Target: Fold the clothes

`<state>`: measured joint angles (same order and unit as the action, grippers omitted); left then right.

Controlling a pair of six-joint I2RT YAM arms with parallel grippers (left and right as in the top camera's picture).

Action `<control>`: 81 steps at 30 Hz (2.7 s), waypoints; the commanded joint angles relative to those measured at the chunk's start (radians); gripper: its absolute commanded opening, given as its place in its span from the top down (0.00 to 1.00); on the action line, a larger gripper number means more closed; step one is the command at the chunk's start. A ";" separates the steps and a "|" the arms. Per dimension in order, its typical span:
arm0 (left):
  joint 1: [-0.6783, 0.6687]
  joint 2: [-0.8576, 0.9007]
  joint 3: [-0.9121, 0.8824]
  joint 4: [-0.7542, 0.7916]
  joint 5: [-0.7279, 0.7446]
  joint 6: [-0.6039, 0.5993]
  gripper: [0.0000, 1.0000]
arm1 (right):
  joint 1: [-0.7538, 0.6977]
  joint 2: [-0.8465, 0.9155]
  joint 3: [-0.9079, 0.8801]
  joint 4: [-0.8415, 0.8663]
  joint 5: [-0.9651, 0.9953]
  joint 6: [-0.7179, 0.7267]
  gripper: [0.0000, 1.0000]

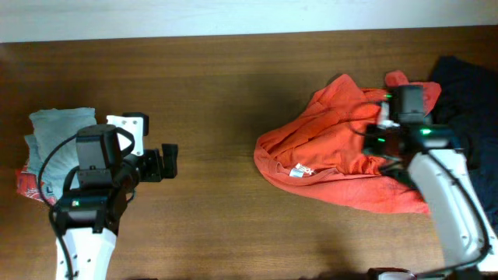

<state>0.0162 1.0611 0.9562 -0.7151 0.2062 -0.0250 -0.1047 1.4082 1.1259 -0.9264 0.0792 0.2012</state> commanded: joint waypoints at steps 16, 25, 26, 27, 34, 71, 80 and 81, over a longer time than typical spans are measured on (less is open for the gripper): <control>-0.474 0.659 0.025 0.631 0.158 -0.043 0.00 | -0.399 0.097 -0.040 -0.095 -0.151 0.025 0.46; -0.520 0.853 0.025 0.802 0.157 -0.098 0.04 | -0.399 0.097 -0.040 -0.095 -0.156 0.025 0.46; -0.520 0.858 0.025 0.807 0.157 -0.098 0.06 | -0.399 0.097 -0.040 -0.095 -0.156 0.025 0.46; -0.520 0.863 0.025 0.818 0.157 -0.098 0.08 | -0.399 0.097 -0.040 -0.095 -0.158 0.025 0.46; -0.537 0.898 0.025 0.832 0.158 -0.099 0.22 | -0.399 0.097 -0.040 -0.095 -0.159 0.025 0.46; -0.102 0.599 0.185 0.107 0.389 -0.095 0.01 | -0.399 0.097 -0.040 -0.091 -0.158 0.025 0.45; -0.457 0.623 0.185 0.104 0.018 -0.397 0.01 | -0.399 0.097 -0.040 -0.091 -0.159 0.025 0.45; -0.482 0.633 0.185 0.117 0.005 -0.447 0.01 | -0.399 0.097 -0.040 -0.091 -0.159 0.025 0.44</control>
<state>-0.3981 1.6653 1.1404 -0.6197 0.3740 -0.2703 -0.5026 1.5028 1.0916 -1.0176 -0.0734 0.2134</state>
